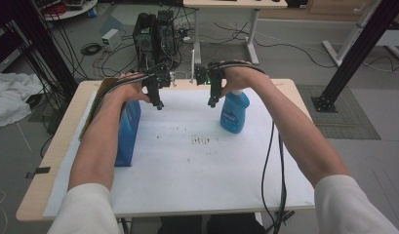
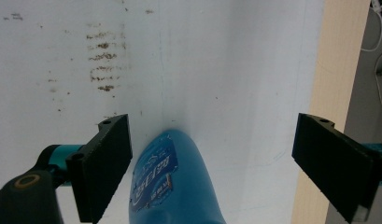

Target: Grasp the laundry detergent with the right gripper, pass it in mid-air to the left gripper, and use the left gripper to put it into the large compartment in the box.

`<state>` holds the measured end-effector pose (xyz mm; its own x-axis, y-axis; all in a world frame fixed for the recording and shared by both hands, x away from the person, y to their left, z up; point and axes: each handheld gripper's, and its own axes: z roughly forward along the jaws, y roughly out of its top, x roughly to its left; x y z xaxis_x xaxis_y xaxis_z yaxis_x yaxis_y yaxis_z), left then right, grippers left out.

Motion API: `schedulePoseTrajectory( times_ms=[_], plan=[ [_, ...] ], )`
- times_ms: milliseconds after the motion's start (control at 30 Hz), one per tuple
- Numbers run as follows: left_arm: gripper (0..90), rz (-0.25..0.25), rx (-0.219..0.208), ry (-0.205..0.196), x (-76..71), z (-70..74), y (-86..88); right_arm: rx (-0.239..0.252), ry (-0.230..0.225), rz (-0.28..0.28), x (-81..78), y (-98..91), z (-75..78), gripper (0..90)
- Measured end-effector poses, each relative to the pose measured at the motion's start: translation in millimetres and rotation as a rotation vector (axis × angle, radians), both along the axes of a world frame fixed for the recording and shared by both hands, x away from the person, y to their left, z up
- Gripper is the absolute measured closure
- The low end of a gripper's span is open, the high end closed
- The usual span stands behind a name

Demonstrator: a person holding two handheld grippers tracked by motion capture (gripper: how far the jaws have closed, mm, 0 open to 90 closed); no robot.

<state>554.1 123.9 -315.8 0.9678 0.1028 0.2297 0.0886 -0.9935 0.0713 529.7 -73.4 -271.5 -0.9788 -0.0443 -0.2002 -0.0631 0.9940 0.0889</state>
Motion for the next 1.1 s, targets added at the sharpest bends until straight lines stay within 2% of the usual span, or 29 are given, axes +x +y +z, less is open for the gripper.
schedulePoseTrajectory(
  times_ms=[67, 100, 133, 167, 233, 367, 400, 500, 600, 633, 800, 867, 967, 1000, 1100],
  plan=[
    [17.3, 0.0, 0.01, -0.018, -1.6, 1.7, 0.6, -0.006, 0.0, 0.001, -1.3, -0.2, 0.6, 11.2],
    [17.3, 0.0, -0.001, -0.026, -2.2, 1.8, 1.7, -0.008, 0.0, -0.003, -2.9, -0.2, 1.2, 11.2],
    [17.3, 0.005, -0.001, -0.023, -3.0, 2.5, 2.6, -0.01, -0.001, 0.005, -4.6, -0.1, 2.0, 11.1],
    [17.3, 0.027, -0.03, -0.03, -5.4, 1.7, 4.4, -0.004, 0.008, 0.01, -10.6, 0.2, 4.3, 11.1],
    [17.3, 0.031, -0.039, -0.025, -6.2, 1.4, 5.4, 0.0, 0.011, 0.018, -13.5, 0.4, 5.8, 11.2],
    [17.3, 0.036, -0.038, -0.037, -7.6, 3.6, 8.5, -0.006, 0.01, 0.033, -28.0, -0.3, 10.5, 11.1],
    [17.3, 0.039, -0.039, -0.028, -7.3, 4.4, 9.4, -0.006, 0.015, 0.037, -32.5, -0.9, 11.7, 11.2],
    [17.3, 0.054, -0.051, -0.03, -7.1, 5.4, 11.3, 0.038, 0.011, 0.037, -50.1, -5.0, 18.5, 11.2],
    [17.3, 0.064, -0.052, -0.017, -7.1, 4.2, 11.4, 0.06, 0.021, 0.036, -57.8, -8.4, 20.4, 11.2],
    [17.3, 0.063, -0.047, -0.019, -7.9, 3.9, 11.0, 0.069, 0.027, 0.031, -66.2, -12.6, 20.0, 11.2],
    [17.3, 0.068, -0.034, -0.015, -9.4, 3.4, 11.5, 0.063, 0.024, 0.051, -78.3, -24.3, 20.3, 11.2],
    [17.3, 0.071, -0.039, -0.016, -10.1, 6.0, 12.9, 0.063, 0.015, 0.031, -86.4, -34.5, 20.9, 11.2],
    [17.3, 0.073, -0.043, -0.02, -10.2, 7.7, 13.9, 0.069, 0.013, 0.028, -89.0, -40.8, 21.9, 11.2],
    [17.3, 0.089, -0.066, -0.027, -11.4, 8.5, 14.6, 0.069, 0.001, -0.004, -94.7, -51.8, 22.8, 11.2],
    [17.3, 0.086, -0.068, -0.028, -11.9, 9.7, 13.8, 0.068, -0.012, -0.028, -99.2, -60.5, 23.5, 11.2]
  ],
)
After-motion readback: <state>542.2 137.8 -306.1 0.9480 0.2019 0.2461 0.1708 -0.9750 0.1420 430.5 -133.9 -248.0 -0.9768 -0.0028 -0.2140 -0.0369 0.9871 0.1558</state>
